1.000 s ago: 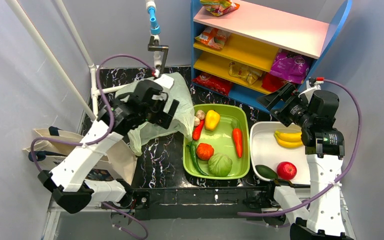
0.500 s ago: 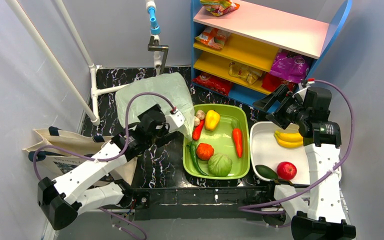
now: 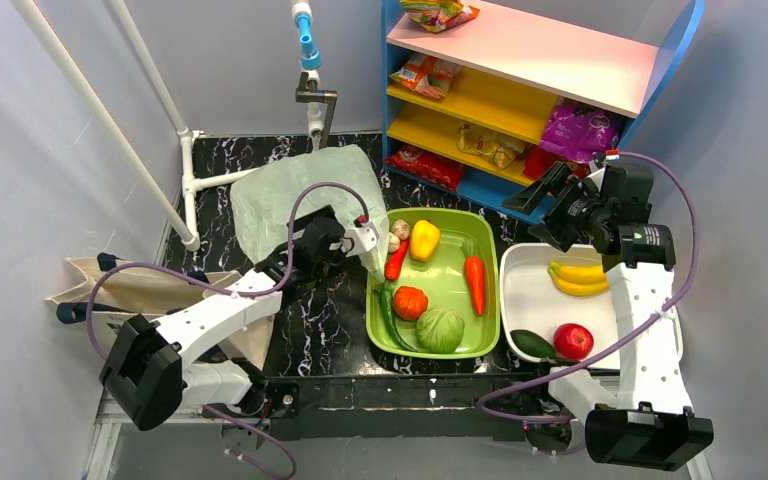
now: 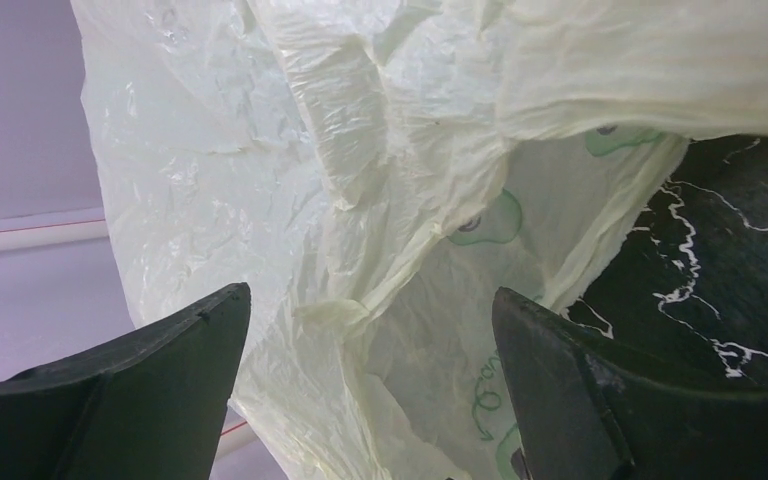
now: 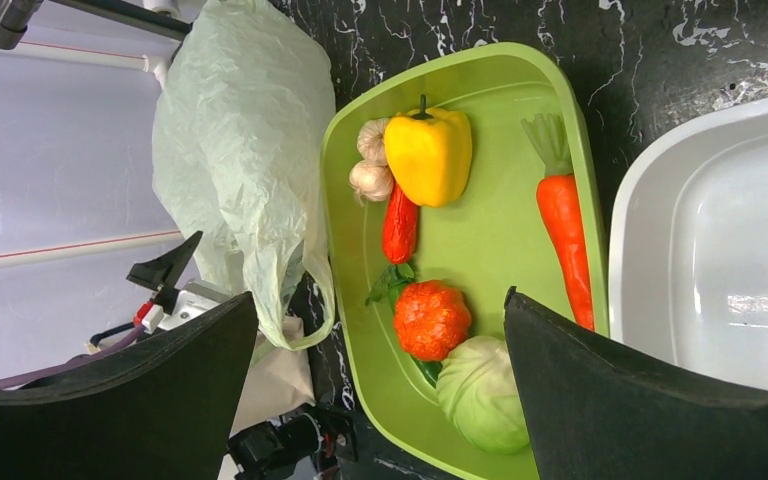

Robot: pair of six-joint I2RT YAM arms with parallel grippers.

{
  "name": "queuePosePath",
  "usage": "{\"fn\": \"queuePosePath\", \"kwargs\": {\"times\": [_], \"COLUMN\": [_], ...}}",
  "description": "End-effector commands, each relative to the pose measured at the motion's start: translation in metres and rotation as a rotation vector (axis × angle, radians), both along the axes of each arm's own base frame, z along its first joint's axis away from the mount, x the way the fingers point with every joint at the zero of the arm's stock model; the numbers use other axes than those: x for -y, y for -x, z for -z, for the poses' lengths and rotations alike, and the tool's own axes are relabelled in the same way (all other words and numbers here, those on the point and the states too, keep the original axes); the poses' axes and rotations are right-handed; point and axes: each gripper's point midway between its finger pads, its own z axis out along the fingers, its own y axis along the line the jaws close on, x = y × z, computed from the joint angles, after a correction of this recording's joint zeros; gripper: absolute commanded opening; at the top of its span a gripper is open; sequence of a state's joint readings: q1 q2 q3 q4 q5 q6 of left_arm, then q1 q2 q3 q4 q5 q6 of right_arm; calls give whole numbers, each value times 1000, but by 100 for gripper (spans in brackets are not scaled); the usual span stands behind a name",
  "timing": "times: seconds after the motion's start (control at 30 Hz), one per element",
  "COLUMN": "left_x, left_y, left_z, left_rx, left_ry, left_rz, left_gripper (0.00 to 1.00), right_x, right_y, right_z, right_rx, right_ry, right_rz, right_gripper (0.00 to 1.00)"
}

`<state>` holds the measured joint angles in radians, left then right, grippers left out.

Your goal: Place the food into the grocery bag and tie it

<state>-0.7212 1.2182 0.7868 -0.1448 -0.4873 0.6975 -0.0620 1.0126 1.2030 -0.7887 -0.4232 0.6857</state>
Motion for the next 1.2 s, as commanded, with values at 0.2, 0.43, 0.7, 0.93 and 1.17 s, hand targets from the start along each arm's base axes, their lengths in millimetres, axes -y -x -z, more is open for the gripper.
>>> {"fn": "queuePosePath", "kwargs": {"times": [0.2,0.43,0.7,0.93,1.17], "left_x": [-17,-18,-10,13,22], "left_y": [-30,-48,-71,-18,9], "left_z": [-5,4,-54,-106,-109], "left_rx": [127,124,196,-17,-180], "left_ry": [-17,-75,-27,191,329], "left_rz": [-57,-56,-172,-404,-547], "left_gripper": [88,60,0,0,0], "right_x": [-13,-19,-42,-61,-66], "right_y": [-13,-26,-22,45,92], "right_z": [-25,-27,-35,13,57], "right_rx": [45,39,56,-84,-203], "right_ry": [-54,-62,6,255,324], "right_rz": [-56,-81,-190,-481,-554], "right_gripper": [100,100,100,100,100]}}
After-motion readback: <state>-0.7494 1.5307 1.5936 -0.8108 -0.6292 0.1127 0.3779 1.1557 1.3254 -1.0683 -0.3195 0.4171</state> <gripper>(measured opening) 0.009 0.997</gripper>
